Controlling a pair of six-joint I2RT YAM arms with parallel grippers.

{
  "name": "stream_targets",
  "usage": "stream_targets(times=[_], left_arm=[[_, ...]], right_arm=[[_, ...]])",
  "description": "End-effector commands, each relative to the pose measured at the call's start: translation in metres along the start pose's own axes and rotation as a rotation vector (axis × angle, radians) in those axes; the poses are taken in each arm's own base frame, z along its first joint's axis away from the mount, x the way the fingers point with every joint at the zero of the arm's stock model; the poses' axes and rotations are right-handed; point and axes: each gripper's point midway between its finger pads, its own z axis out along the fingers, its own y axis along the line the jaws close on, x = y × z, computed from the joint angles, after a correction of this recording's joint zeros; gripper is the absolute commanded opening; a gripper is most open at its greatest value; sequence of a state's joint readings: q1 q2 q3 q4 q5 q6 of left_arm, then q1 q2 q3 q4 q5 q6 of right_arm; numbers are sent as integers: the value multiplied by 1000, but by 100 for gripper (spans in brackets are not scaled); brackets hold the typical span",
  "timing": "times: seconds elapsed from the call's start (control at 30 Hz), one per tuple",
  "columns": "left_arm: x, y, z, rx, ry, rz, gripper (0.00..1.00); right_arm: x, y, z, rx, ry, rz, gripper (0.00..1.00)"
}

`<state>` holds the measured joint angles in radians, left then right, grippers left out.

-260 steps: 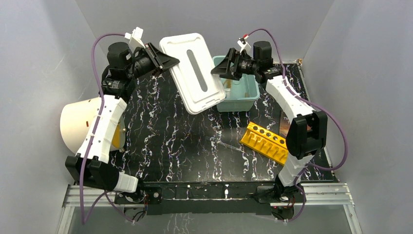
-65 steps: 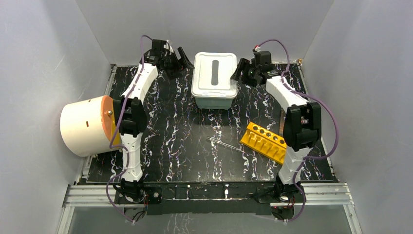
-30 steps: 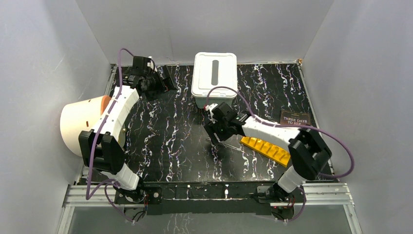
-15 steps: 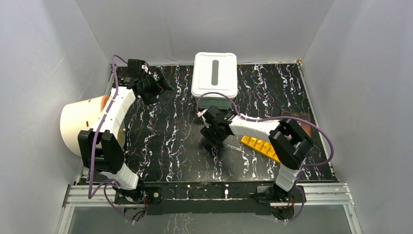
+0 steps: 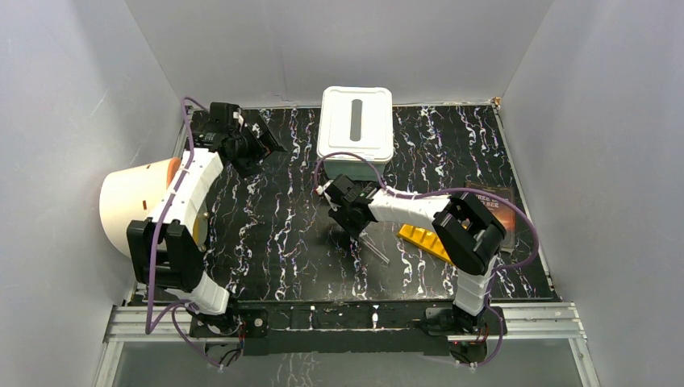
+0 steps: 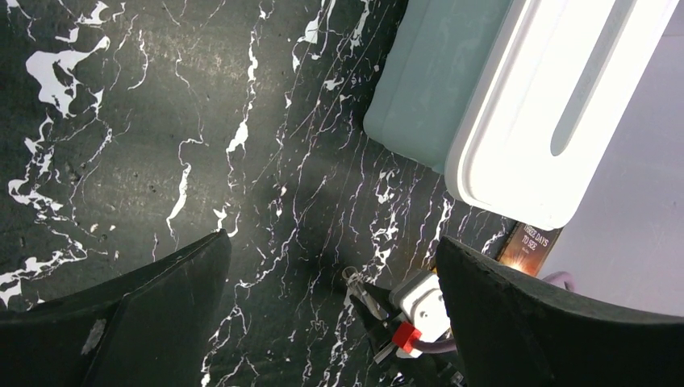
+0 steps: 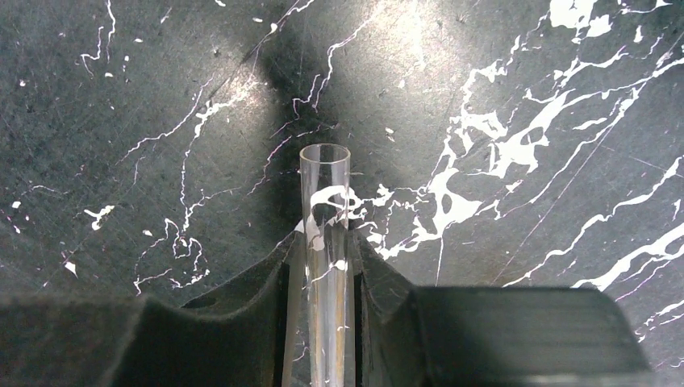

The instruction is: Organize the chemistry lab equipment

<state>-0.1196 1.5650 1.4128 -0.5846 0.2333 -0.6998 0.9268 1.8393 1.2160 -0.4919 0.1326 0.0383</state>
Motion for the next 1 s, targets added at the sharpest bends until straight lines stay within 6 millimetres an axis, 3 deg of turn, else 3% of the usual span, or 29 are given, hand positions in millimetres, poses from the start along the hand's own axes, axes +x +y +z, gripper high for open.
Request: stream_targets(times=[0.0,0.13,0.4,0.67,0.8,0.97], left_arm=[[0,-4,-19,25,-35,-10,98],[8,-5,-18,57,-13,-5,98],[41,-1,-13,162,48,2,98],[105,6,11,233,103,129,96],[117,10,14,257,104,131,94],[109,27,21,138,70,86,95]], right_arm=[[-34,-5,-12,32,-111,37,33],[-49,-11,-24,41,-177,86,33],[-88,-33,-66,-53,-388,259,34],[-124,-22,-95,-248,-528,363,34],[-121,-20,-85,-259,-516,379,34],[-99,-39,-70,-128,-438,368,41]])
